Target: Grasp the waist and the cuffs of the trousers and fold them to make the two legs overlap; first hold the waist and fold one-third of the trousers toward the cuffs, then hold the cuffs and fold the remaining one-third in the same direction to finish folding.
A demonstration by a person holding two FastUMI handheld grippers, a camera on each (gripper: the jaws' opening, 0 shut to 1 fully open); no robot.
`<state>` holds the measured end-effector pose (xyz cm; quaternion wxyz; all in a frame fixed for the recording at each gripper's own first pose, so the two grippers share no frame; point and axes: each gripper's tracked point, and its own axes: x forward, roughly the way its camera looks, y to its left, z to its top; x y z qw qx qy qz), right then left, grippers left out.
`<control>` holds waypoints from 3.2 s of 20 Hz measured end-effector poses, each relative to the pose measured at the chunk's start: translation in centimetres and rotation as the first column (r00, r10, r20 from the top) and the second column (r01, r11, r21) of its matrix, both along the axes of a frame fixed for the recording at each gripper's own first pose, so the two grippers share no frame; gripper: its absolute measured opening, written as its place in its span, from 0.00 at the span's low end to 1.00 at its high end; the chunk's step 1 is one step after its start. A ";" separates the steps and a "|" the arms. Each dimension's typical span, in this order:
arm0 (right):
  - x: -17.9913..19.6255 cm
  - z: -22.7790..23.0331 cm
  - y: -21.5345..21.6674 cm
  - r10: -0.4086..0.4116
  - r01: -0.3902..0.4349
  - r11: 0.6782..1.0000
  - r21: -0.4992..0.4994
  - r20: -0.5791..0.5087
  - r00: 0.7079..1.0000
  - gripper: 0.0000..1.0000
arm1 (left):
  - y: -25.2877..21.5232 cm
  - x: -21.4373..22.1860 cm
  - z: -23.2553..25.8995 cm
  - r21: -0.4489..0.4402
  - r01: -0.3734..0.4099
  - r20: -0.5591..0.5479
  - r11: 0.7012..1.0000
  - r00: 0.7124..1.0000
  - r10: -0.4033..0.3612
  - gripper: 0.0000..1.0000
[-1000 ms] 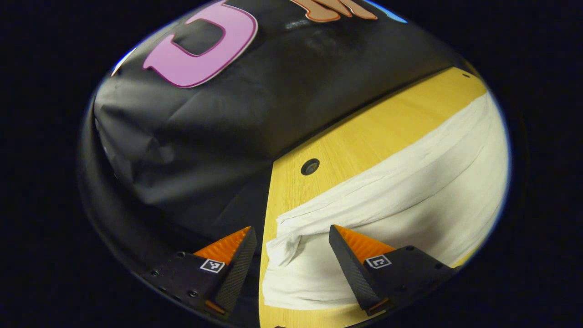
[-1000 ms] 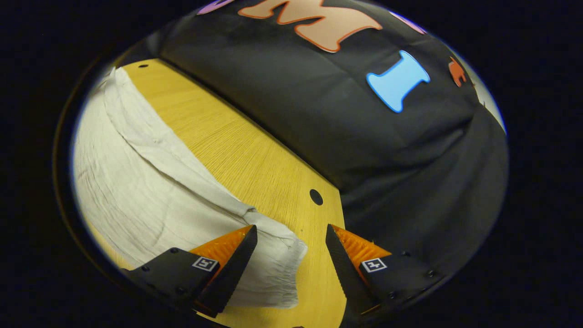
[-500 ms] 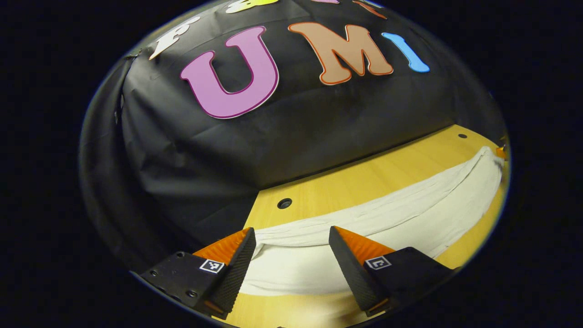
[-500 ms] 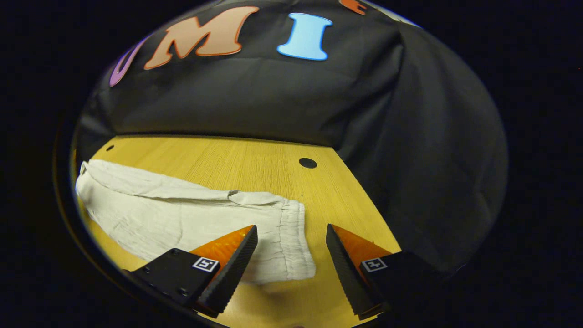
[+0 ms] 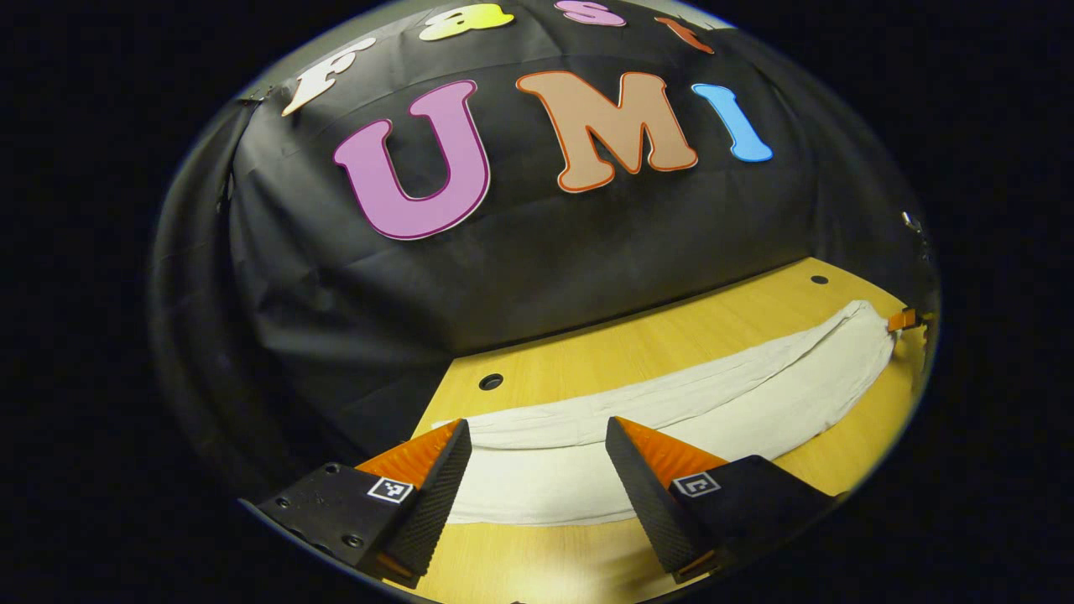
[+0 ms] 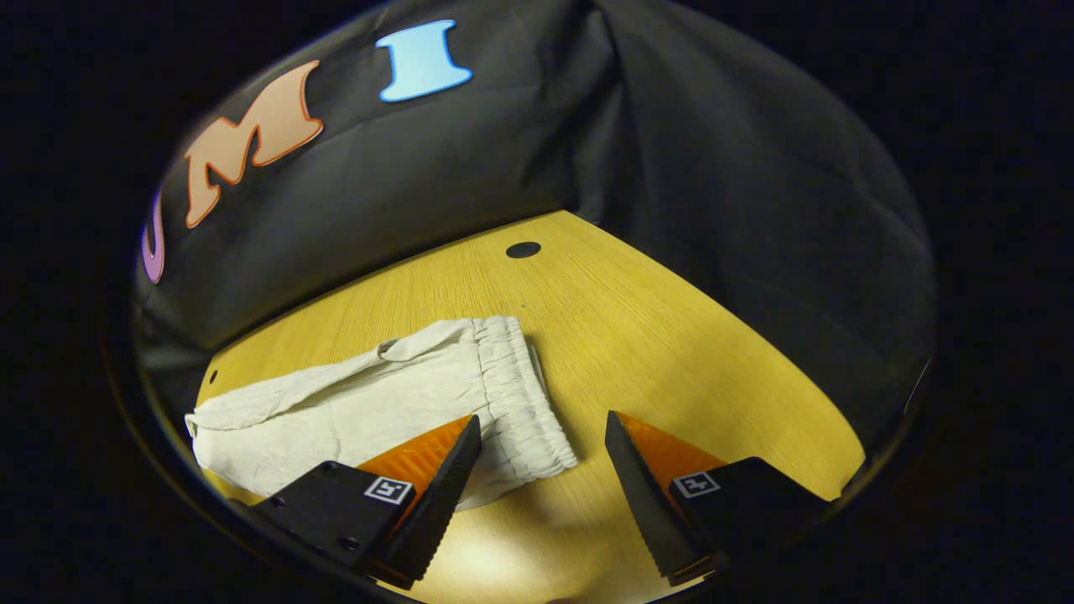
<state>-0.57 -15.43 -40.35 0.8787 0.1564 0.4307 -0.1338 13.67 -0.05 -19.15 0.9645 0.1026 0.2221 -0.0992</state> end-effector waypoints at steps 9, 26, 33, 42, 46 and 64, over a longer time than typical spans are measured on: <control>-1.3 -2.2 1.6 -0.045 0.054 0.991 0.122 -0.078 0.996 0.69 | -0.5 -0.9 0.3 0.030 0.014 0.004 0.999 1.000 -0.014 0.96; -0.1 2.8 -4.3 -0.143 0.146 0.988 0.047 -0.052 0.988 0.18 | 0.3 -2.6 0.3 0.015 -0.014 -0.009 1.000 1.000 0.014 0.96; 2.4 7.5 -3.1 0.029 -0.031 0.999 0.017 0.078 0.997 0.18 | 1.1 -2.8 0.5 0.000 -0.038 -0.001 0.999 0.999 0.038 0.96; 2.9 9.0 -3.1 0.288 -0.295 0.955 -0.008 0.243 0.926 0.18 | 4.3 -4.0 -0.8 -0.044 -0.105 -0.030 0.994 0.994 0.103 0.96; 2.9 10.2 -3.0 0.370 -0.382 0.924 -0.015 0.281 0.885 0.18 | 6.3 -5.0 -1.9 -0.048 -0.142 -0.055 0.989 0.989 0.139 0.96; 2.1 13.2 -4.6 0.613 -0.653 0.756 0.057 0.292 0.734 0.18 | 13.8 -9.2 -5.8 -0.041 -0.254 -0.160 0.966 0.956 0.245 0.96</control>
